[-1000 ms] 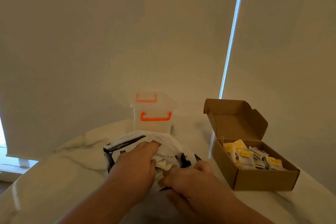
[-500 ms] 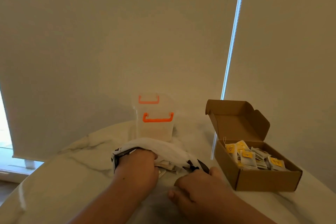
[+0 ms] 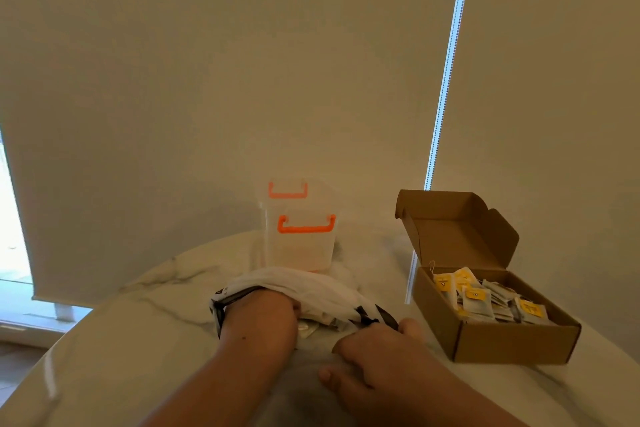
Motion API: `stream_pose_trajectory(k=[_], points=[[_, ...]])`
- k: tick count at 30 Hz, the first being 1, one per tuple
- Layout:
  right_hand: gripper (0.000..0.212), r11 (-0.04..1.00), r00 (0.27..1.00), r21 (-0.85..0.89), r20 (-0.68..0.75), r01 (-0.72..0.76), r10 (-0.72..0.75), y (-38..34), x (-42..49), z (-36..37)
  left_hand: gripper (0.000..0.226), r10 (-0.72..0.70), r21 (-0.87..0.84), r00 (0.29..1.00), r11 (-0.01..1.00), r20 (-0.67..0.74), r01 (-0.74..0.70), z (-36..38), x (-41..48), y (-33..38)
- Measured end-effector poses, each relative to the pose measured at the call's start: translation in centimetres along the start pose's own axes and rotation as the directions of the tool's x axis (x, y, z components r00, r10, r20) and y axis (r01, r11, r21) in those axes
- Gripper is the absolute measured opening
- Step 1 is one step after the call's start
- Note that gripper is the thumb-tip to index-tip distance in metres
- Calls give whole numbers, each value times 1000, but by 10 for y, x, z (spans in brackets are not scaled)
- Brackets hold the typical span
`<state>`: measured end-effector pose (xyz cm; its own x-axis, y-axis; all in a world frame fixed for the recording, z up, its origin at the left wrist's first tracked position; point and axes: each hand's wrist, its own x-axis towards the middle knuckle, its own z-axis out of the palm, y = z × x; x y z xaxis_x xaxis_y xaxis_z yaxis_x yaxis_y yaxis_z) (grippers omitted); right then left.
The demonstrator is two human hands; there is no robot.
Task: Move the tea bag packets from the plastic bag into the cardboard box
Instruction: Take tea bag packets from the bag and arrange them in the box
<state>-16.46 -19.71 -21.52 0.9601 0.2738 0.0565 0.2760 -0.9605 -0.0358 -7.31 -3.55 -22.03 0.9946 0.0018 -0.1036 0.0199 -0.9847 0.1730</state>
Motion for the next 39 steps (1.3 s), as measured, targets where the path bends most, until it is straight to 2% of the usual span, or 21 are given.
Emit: stream_pose_trajectory(k=[3, 7, 10, 13, 18, 19, 22, 23, 26, 29, 33, 37, 39], points=[[56, 1000, 1000, 5, 10, -7, 7, -1, -2, -2, 49, 22, -38, 999, 999, -34, -23, -3, -5, -1], [55, 998, 1000, 61, -4, -23, 23, 3, -5, -8, 25, 210, -127, 972, 967, -108, -223, -9, -23, -4], [45, 968, 998, 244, -24, -56, 64, 10, -5, -10, 18, 284, -309, 936, 889, -208, -338, -6, -37, -9], [45, 857, 976, 510, -137, -75, 167, 21, -4, -4, 16, 294, -514, 937, 783, -188, -349, -7, -47, -11], [56, 789, 953, 614, -222, -29, 208, 21, -4, 1, 14, 381, -594, 893, 671, -239, -445, -10, -54, -10], [51, 782, 954, 622, -220, -25, 205, 19, -4, 1, 13, 388, -587, 883, 662, -264, -467, -9, -55, -9], [15, 762, 952, 648, -240, 11, 191, 16, -4, 2, 12, 399, -611, 865, 615, -305, -499, -8, -58, -5], [10, 775, 946, 632, -252, 1, 204, 15, -5, 1, 12, 400, -638, 867, 592, -298, -493, -6, -58, -4], [14, 763, 913, 646, -308, -7, 269, 17, -8, -2, 15, 361, -706, 891, 554, -275, -442, -3, -57, -5], [18, 678, 885, 734, -330, 23, 328, 23, -15, -9, 26, 304, -754, 916, 528, -261, -390, -2, -53, -9], [12, 490, 886, 863, -321, 127, 336, 31, -26, -29, 31, 253, -785, 930, 502, -268, -363, -4, -51, -9], [6, 289, 866, 938, -299, 189, 402, 36, -36, -54, 32, 264, -773, 928, 518, -263, -366, 0, -49, -6], [16, 224, 839, 949, -301, 220, 452, 43, -39, -65, 33, 284, -749, 921, 540, -269, -385, 2, -48, -5]])
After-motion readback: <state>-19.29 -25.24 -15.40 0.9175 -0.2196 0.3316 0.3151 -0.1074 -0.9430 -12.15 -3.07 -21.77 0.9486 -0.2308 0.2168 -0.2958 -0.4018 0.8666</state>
